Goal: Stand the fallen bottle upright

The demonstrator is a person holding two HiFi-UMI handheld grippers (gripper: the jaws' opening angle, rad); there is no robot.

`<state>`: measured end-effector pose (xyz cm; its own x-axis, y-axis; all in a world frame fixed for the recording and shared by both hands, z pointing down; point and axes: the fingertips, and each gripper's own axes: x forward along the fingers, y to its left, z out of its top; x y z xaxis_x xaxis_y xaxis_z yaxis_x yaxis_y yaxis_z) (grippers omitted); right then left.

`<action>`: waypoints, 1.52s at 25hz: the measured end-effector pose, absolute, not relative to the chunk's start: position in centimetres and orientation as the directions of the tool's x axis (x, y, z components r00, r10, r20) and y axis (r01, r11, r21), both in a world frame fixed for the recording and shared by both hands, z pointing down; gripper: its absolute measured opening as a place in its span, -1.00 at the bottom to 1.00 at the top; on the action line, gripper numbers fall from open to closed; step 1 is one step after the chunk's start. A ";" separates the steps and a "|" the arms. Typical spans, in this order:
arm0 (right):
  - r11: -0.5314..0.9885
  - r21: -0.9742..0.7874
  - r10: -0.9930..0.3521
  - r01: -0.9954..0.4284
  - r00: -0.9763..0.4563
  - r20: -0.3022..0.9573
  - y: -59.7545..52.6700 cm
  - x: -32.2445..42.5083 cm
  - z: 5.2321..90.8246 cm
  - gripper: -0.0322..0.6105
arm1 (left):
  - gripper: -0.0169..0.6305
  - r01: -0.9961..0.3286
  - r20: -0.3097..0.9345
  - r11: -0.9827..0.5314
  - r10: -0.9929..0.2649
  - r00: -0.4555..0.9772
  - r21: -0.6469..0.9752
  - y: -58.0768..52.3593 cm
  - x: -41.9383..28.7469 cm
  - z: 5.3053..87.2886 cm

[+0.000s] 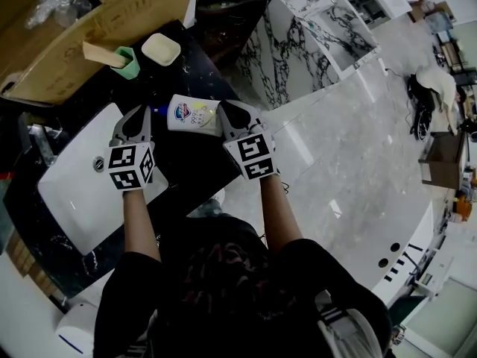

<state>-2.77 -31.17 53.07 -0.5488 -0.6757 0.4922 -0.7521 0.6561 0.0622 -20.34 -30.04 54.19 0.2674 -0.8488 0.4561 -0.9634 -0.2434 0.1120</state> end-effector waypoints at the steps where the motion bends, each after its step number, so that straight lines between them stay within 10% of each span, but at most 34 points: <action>1: 0.656 0.060 -0.676 -0.753 -0.549 0.491 -31.3 -2.7 53.1 -0.84 | -0.90 -0.963 0.460 -0.244 -0.846 0.270 0.116 -30.1 -20.2 54.4; 10: 0.675 0.074 -0.665 -0.734 -0.562 0.491 -31.4 -3.1 53.2 -0.85 | -0.88 -0.955 0.446 -0.227 -0.847 0.290 0.190 -31.0 -20.3 55.2; 13: 0.679 0.073 -0.663 -0.730 -0.567 0.489 -31.5 -3.3 53.2 -0.85 | -0.60 -0.953 0.469 -0.228 -0.831 0.298 0.200 -31.0 -20.3 55.9; 38: 0.670 0.003 -0.655 -0.742 -0.589 0.475 -31.2 -3.1 53.2 -0.85 | -0.79 -0.967 0.495 -0.243 -0.833 0.247 0.072 -31.3 -20.1 54.2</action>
<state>-3.12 -31.19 53.16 -0.5886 -0.6545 0.4745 -0.7425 0.6699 0.0031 -20.08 -31.31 54.21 0.2466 -0.8332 0.4949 -0.9672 -0.2435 0.0720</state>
